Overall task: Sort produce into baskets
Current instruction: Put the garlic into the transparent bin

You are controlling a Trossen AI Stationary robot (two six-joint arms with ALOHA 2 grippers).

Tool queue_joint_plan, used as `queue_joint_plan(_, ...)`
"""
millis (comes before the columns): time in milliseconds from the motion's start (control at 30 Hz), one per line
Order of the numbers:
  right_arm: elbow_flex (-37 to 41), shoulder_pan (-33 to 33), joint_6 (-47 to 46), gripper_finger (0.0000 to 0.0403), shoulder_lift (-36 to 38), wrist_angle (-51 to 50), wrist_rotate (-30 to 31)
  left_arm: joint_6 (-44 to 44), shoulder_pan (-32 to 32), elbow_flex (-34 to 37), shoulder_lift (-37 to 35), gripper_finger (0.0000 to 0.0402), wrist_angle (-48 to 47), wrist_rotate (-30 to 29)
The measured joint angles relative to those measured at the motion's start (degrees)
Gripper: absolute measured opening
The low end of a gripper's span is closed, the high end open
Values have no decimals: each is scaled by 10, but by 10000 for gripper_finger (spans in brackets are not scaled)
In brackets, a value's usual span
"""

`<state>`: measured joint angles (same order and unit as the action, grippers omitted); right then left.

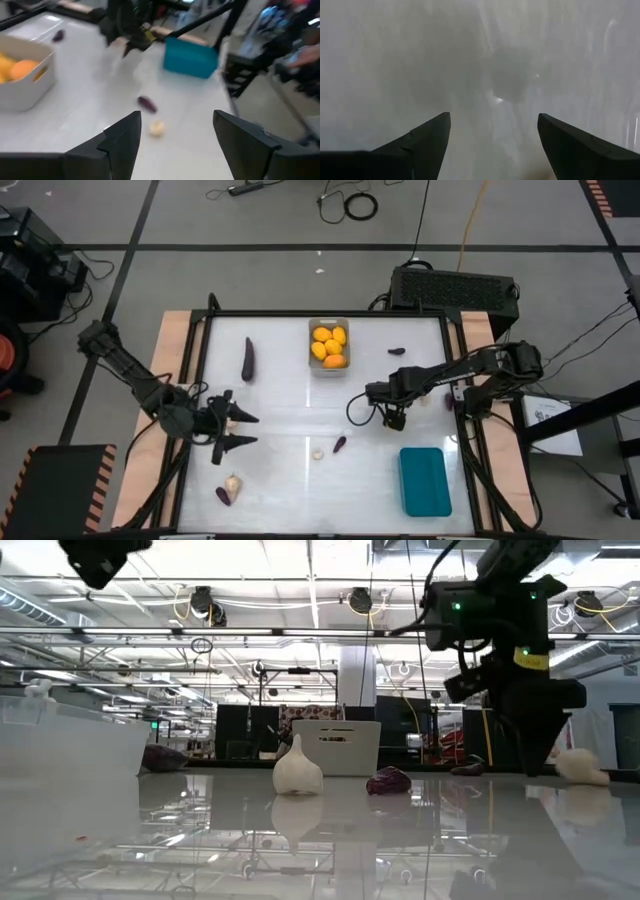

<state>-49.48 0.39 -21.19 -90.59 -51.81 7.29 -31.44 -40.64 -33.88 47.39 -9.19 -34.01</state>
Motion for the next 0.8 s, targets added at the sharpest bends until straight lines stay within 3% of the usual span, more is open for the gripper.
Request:
queue_joint_plan(133, 5, 0, -11, 293, 0, 2, 8, -26, -4, -4, 16, 253, -16, -44)
queue_joint_plan(233, 5, -1, -39, 293, 0, -4, 51, -27, -4, -4, 26, 253, -17, -66)
queue_joint_plan(433, 5, -30, -94, 293, 13, -69, 64, -28, -4, -4, 43, 253, -16, -77)
queue_joint_plan(600, 5, -83, -102, 293, 45, -116, 53, -28, -4, -4, 54, 253, -17, -84)
queue_joint_plan(800, 5, -194, -147, 293, 93, -165, 33, -28, -4, -4, 63, 253, -25, -84)
